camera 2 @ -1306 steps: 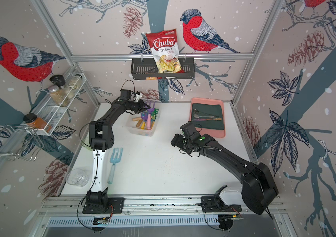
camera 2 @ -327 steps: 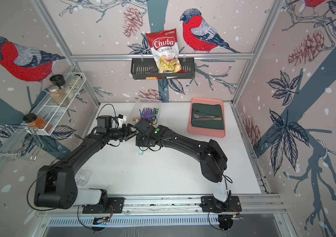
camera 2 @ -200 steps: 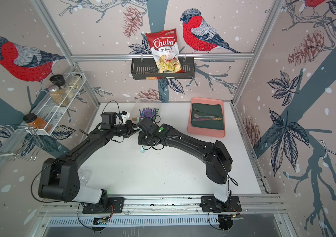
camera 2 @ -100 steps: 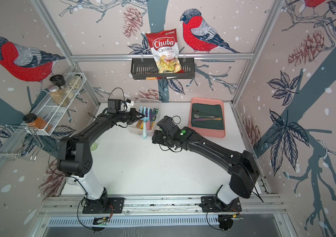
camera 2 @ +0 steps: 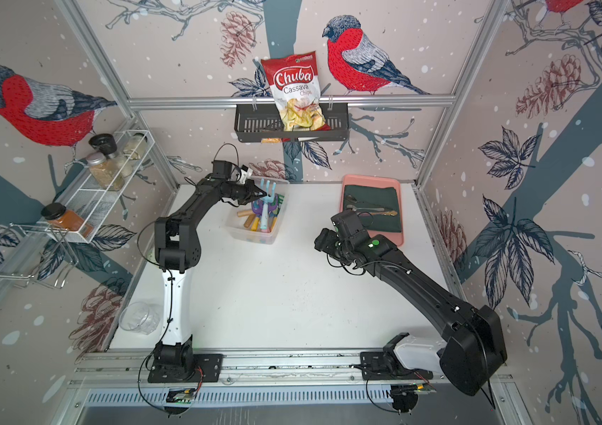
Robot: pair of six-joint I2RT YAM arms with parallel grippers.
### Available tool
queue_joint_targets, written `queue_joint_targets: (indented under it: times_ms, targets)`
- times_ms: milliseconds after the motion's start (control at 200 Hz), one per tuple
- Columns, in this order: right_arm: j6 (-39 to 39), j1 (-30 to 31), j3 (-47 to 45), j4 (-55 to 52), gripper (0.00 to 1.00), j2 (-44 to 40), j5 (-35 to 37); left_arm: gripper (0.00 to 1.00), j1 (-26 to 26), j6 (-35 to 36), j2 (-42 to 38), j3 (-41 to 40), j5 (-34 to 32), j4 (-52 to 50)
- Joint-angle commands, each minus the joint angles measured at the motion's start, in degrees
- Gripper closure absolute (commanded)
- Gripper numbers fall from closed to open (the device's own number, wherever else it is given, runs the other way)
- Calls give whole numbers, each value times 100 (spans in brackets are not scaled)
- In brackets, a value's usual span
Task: Put the rake into the storage box
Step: Place the rake in the storage box.
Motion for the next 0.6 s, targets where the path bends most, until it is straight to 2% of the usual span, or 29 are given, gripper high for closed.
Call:
queue_joint_targets:
  times_ms: [0, 110, 285, 450, 595]
  targets:
    - [-171, -81, 45, 156, 21, 126, -209, 98, 24, 112, 250, 310, 145, -245]
    - [-236, -95, 134, 130, 22, 317, -275, 96, 24, 91, 382, 419, 136, -244]
    - [-255, -94, 160, 198, 21, 407, -322, 78, 24, 120, 332, 324, 101, -219]
    - [-255, -94, 139, 169, 21, 369, -330, 52, 28, 122, 268, 272, 73, -216]
    - [-221, -77, 118, 67, 20, 273, -280, 21, 33, 152, 88, 258, -3, -332]
